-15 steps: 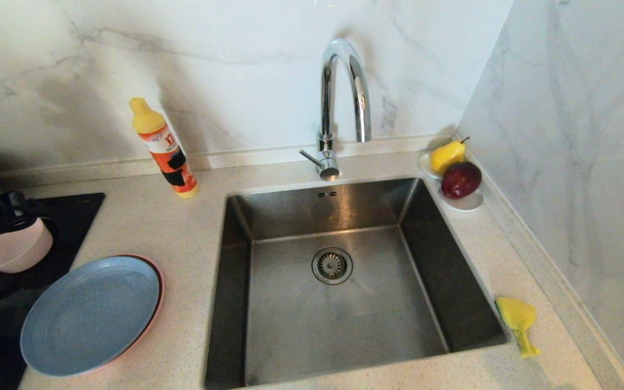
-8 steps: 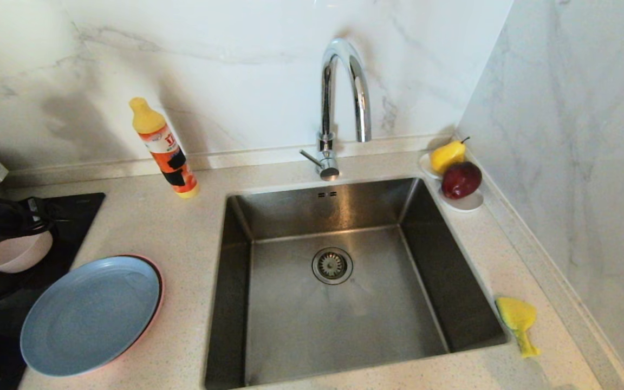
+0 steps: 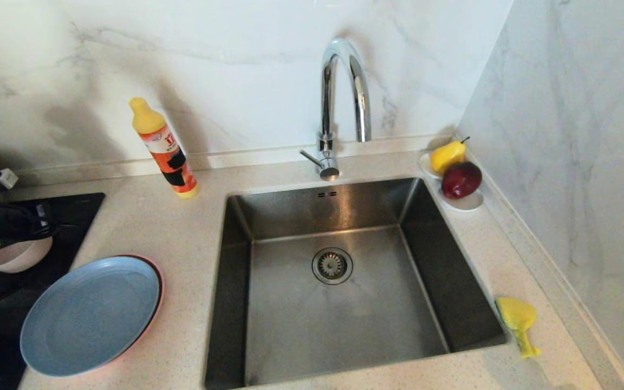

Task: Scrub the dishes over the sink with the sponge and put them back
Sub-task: Place the bowl on the plate

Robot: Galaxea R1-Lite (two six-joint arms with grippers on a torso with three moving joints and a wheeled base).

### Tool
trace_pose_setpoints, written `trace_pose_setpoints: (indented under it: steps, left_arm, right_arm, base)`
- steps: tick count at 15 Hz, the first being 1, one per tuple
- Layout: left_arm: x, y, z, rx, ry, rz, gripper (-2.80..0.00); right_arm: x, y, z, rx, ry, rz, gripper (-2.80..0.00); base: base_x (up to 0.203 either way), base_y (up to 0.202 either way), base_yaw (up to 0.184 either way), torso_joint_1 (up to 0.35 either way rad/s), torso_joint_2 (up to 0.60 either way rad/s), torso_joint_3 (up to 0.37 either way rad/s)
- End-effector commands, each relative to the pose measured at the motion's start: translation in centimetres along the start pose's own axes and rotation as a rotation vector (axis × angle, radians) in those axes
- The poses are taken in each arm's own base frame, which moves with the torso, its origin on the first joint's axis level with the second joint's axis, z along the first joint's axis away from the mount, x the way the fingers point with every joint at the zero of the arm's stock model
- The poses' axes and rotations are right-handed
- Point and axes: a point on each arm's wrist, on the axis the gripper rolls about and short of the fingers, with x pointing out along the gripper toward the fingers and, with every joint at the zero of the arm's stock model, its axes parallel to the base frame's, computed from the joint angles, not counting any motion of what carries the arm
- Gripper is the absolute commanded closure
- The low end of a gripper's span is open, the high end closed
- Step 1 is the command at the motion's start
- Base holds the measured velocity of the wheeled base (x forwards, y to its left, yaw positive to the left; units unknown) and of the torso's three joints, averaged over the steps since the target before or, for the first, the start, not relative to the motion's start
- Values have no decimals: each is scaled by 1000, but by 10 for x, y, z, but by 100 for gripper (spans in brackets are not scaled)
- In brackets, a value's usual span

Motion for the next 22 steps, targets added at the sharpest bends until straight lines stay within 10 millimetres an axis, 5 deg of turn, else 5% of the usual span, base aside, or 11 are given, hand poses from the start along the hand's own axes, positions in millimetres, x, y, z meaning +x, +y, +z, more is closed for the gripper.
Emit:
trace_pose_setpoints:
  steps: [1, 8, 12, 18, 22]
  left_arm:
    - [2, 1, -2, -11, 10, -3, 0]
    - [-10, -3, 8, -9, -26, 3, 0]
    - [-36, -14, 25, -7, -79, -7, 0]
    - [-109, -51, 31, -8, -36, -40, 0]
    - [-166, -83, 10, 8, 57, -88, 0]
  right_arm:
    - [0, 0, 0, -1, -2, 1, 0]
    - [0, 0, 0, 0, -2, 1, 0]
    - [0, 0, 0, 0, -2, 1, 0]
    - [0, 0, 0, 0, -2, 1, 0]
    - [0, 0, 0, 0, -2, 1, 0]
  base:
    - [0, 0, 0, 0, 0, 0]
    - [0, 0, 0, 0, 0, 0]
    - [0, 0, 0, 0, 0, 0]
    - [0, 0, 0, 0, 0, 0]
    - [0, 0, 0, 0, 0, 0]
